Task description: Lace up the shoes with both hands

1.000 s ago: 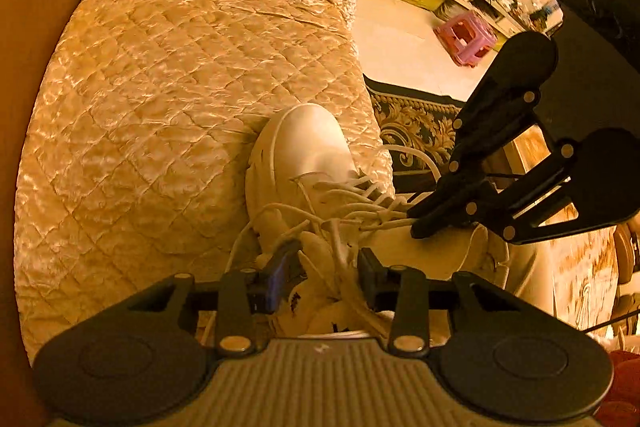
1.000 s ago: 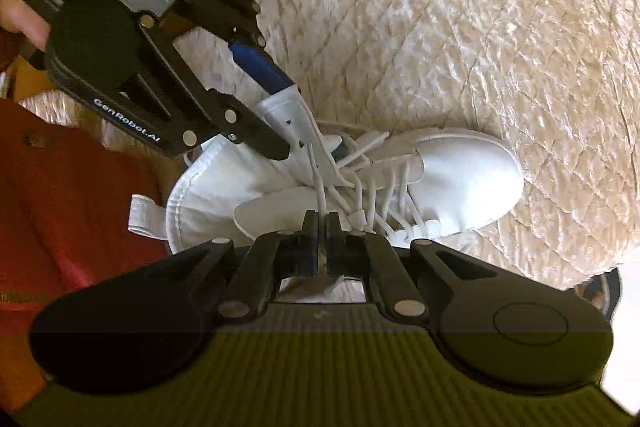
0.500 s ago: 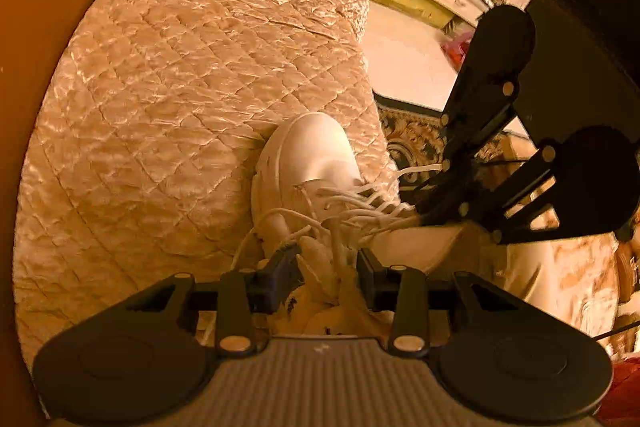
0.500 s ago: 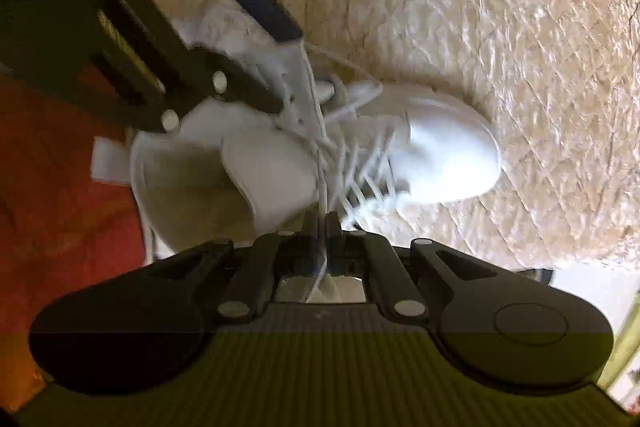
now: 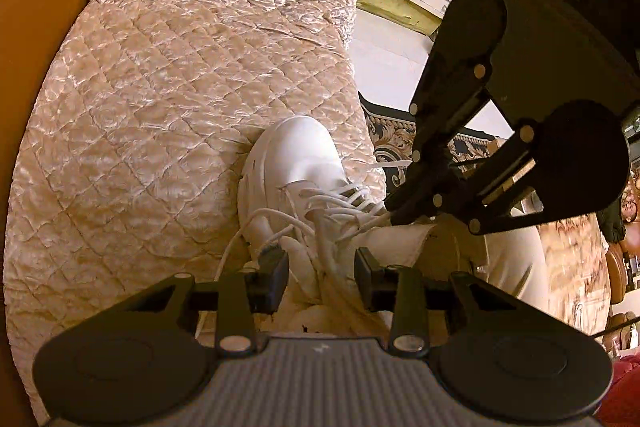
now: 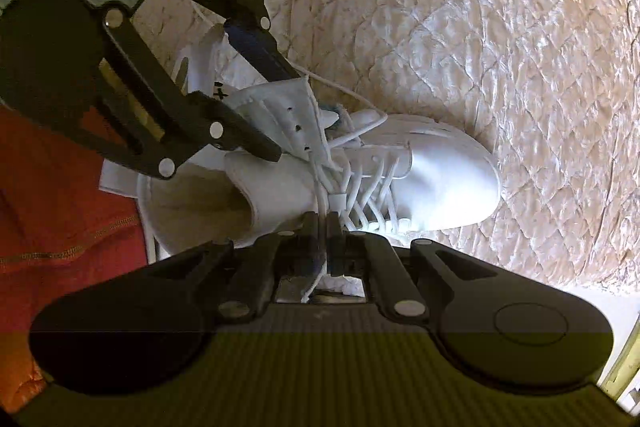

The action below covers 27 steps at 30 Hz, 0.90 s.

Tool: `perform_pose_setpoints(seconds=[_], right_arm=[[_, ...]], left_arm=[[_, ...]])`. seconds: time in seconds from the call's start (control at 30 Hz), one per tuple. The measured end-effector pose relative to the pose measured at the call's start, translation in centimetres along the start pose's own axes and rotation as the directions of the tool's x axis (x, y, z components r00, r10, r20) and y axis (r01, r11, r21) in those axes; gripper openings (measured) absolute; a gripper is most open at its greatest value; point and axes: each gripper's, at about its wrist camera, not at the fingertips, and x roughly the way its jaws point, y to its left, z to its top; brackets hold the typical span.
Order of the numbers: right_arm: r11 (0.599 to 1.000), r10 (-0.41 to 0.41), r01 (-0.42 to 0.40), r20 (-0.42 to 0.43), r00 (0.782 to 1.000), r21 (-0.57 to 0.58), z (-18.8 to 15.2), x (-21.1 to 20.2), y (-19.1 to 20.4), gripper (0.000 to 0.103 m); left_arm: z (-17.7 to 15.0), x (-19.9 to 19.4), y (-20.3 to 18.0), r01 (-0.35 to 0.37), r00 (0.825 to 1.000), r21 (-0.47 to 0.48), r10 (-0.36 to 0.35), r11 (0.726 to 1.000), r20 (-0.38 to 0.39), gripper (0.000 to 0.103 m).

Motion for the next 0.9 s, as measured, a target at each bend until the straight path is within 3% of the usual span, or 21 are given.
perform_pose_setpoints(seconds=[0.6, 0.9], right_arm=[[1.0, 0.016, -0.016, 0.069, 0.997, -0.005, -0.2, -1.2, -0.4, 0.006], [0.999, -0.01, 0.011, 0.036, 0.999, -0.035, 0.2, -0.9, 0.0, 0.006]], left_arm=[[0.3, 0.4, 0.1, -0.002, 1.0, 0.019, 0.002, 1.0, -0.022, 0.04], [0.4, 0.3, 0.0, -0.008, 1.0, 0.02, 0.009, 1.0, -0.021, 0.04]])
